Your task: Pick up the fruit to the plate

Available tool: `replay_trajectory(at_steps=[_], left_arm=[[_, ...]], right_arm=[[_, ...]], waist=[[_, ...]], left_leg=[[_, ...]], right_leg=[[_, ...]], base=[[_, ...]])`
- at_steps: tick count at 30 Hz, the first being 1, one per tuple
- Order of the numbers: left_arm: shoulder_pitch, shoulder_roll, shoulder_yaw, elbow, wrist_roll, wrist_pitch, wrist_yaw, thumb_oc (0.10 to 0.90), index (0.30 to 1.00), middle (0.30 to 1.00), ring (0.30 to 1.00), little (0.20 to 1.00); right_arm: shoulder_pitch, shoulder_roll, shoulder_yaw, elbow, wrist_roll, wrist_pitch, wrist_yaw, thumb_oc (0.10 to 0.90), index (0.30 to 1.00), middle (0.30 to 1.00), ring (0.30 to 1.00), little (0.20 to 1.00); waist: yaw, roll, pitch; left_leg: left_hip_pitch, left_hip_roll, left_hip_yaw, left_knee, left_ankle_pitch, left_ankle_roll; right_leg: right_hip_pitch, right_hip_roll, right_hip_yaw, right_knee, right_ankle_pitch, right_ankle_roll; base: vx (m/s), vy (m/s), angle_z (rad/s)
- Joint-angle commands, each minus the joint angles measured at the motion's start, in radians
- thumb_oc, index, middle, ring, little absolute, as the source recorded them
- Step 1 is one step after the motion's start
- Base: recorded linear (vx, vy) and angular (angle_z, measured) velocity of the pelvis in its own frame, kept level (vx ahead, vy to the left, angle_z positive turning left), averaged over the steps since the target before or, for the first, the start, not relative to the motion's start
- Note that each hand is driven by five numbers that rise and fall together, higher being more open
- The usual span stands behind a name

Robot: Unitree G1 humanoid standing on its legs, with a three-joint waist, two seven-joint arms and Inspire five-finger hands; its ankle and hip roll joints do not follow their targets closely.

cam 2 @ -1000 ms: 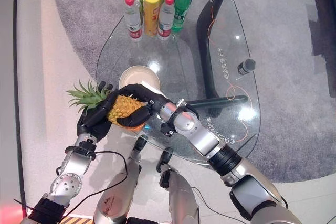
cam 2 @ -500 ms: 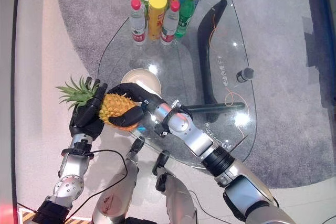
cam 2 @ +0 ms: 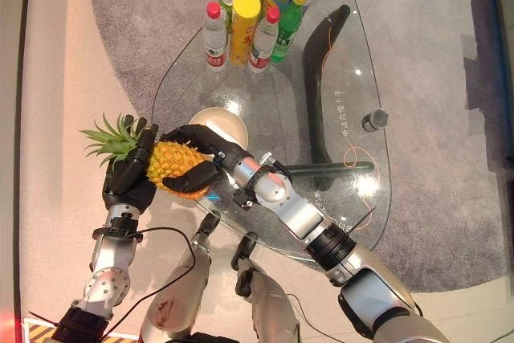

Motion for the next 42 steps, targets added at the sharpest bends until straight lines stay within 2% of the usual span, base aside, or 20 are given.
replay_trajectory(at_steps=[1,29,35,37,39,42], left_arm=[[-0.13,-0.021,0.044,-0.214,0.023,-0.08,-0.177,0.1,0.3,0.3,0.3,0.2],[-0.121,-0.013,0.084,-0.217,-0.031,-0.112,-0.21,0.1,0.3,0.3,0.3,0.2],[-0.115,-0.009,0.09,-0.223,-0.026,-0.122,-0.212,0.1,0.3,0.3,0.3,0.2],[-0.111,-0.005,0.092,-0.223,-0.025,-0.127,-0.214,0.1,0.3,0.3,0.3,0.2],[-0.111,-0.002,0.099,-0.222,-0.02,-0.137,-0.211,0.1,0.3,0.3,0.3,0.2],[-0.109,0.006,0.105,-0.226,-0.02,-0.15,-0.203,0.1,0.3,0.3,0.3,0.2]], right_arm=[[-0.015,0.172,0.129,-0.179,0.046,-0.12,0.083,0.1,0.3,0.3,0.3,0.2],[0.003,0.2,0.122,-0.174,0.047,-0.13,0.061,0.1,0.3,0.3,0.3,0.2],[0.024,0.184,0.105,-0.19,0.013,-0.121,-0.01,0.1,0.3,0.3,0.3,0.2],[0.038,0.17,0.089,-0.19,-0.006,-0.124,-0.067,0.1,0.3,0.3,0.3,0.2],[0.054,0.147,0.059,-0.192,-0.034,-0.134,-0.12,0.8,0.9,0.9,0.9,0.9],[0.081,0.123,0.03,-0.212,-0.044,-0.149,-0.151,0.8,0.9,0.9,0.9,0.9]], waist=[[0.001,-0.057,-0.018],[0.022,-0.081,-0.018],[0.02,-0.086,-0.018],[0.016,-0.089,-0.018],[0.006,-0.093,-0.018],[-0.005,-0.097,-0.018]], left_leg=[[0.026,-0.082,-0.037,0.04,-0.119,0.082],[0.066,-0.066,-0.015,0.015,-0.128,0.079],[0.072,-0.061,-0.01,0.004,-0.124,0.078],[0.075,-0.058,-0.008,-0.001,-0.124,0.078],[0.078,-0.055,-0.005,-0.007,-0.123,0.078],[0.08,-0.052,0.001,-0.012,-0.122,0.08]], right_leg=[[0.06,0.004,0.023,-0.053,0.082,0.044],[0.111,-0.002,-0.007,-0.082,0.09,0.061],[0.119,0.0,-0.007,-0.091,0.093,0.063],[0.12,0.001,-0.007,-0.093,0.094,0.064],[0.119,0.003,-0.003,-0.094,0.095,0.066],[0.117,0.005,0.004,-0.095,0.097,0.068]], base=[[0.0,0.0,0.0],[0.0,0.0,0.0],[0.0,0.0,0.0],[0.0,0.0,0.0],[-0.02,0.006,0.0],[-0.03,0.018,-0.03]])
